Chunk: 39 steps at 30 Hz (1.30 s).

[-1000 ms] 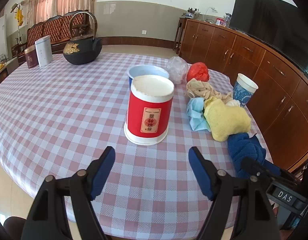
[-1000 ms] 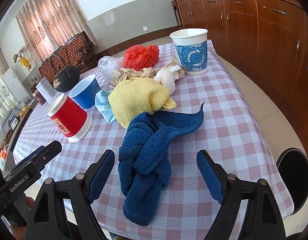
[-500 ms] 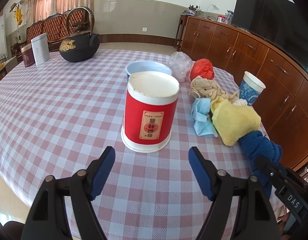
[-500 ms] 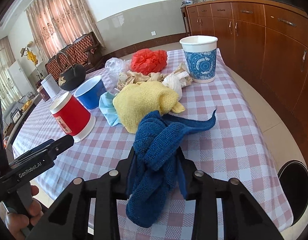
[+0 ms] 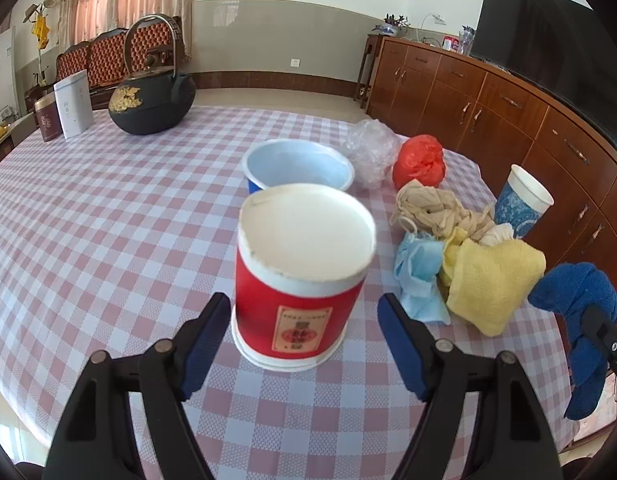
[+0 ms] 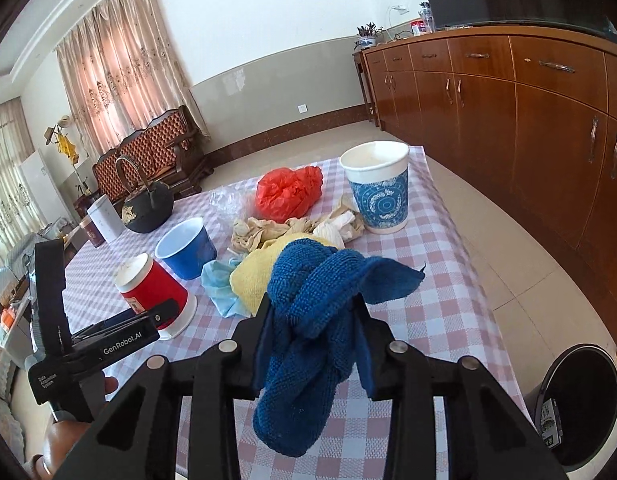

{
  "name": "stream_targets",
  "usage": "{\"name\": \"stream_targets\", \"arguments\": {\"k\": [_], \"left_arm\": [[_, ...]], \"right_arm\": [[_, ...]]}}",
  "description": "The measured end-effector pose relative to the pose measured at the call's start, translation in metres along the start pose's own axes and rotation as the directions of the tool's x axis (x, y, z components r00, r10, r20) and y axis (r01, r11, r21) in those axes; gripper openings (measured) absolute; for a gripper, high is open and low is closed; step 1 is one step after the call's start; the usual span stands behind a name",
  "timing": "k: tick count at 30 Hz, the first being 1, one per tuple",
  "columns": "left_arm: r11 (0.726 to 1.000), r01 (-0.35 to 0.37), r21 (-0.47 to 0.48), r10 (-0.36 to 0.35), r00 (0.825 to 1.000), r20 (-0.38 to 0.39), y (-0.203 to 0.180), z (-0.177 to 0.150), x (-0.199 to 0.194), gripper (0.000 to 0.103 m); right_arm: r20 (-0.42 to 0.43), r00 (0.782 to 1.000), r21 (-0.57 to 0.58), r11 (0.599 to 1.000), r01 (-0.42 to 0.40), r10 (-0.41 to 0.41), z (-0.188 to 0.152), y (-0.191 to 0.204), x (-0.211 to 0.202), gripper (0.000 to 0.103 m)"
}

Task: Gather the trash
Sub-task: 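Grasp the blue towel with the right tool while the left tool grasps the red cup, then carry both to the bin, left tool drops the red cup while right drops the towel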

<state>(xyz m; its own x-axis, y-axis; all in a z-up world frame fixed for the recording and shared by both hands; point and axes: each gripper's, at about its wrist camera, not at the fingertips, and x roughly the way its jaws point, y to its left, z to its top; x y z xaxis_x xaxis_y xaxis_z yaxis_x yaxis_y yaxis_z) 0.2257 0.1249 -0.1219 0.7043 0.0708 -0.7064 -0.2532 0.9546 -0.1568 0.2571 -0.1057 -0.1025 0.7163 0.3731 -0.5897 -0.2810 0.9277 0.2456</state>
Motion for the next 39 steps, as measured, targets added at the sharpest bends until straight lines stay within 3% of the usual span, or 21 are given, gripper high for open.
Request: {"name": "stream_targets", "arguments": {"k": [7, 10, 22, 30, 39], "left_arm": [[1.000, 0.023, -0.014, -0.023, 0.999, 0.024, 0.000, 0.008, 0.006, 0.077], [1.000, 0.008, 0.000, -0.008, 1.000, 0.027, -0.002, 0.007, 0.008, 0.066], [0.999, 0.019, 0.031, -0.023, 0.993, 0.113, -0.002, 0.002, -0.018, 0.057], [0.994, 0.093, 0.052, -0.099, 0.988, 0.121, -0.013, -0.006, -0.049, 0.057], [0.975, 0.196, 0.106, -0.206, 0.974, 0.095, -0.053, -0.022, -0.073, 0.057]], "right_arm": [[0.000, 1.000, 0.010, 1.000, -0.001, 0.001, 0.006, -0.006, 0.005, 0.038], [-0.004, 1.000, 0.012, 1.000, 0.000, 0.000, 0.006, -0.007, 0.008, 0.038], [0.004, 1.000, 0.019, 1.000, -0.003, 0.003, 0.008, -0.007, 0.003, 0.038], [0.032, 0.999, 0.020, 1.000, 0.001, -0.002, 0.006, -0.009, -0.018, 0.038], [0.051, 0.999, 0.039, 0.999, 0.018, -0.020, -0.004, -0.021, -0.049, 0.038]]}}
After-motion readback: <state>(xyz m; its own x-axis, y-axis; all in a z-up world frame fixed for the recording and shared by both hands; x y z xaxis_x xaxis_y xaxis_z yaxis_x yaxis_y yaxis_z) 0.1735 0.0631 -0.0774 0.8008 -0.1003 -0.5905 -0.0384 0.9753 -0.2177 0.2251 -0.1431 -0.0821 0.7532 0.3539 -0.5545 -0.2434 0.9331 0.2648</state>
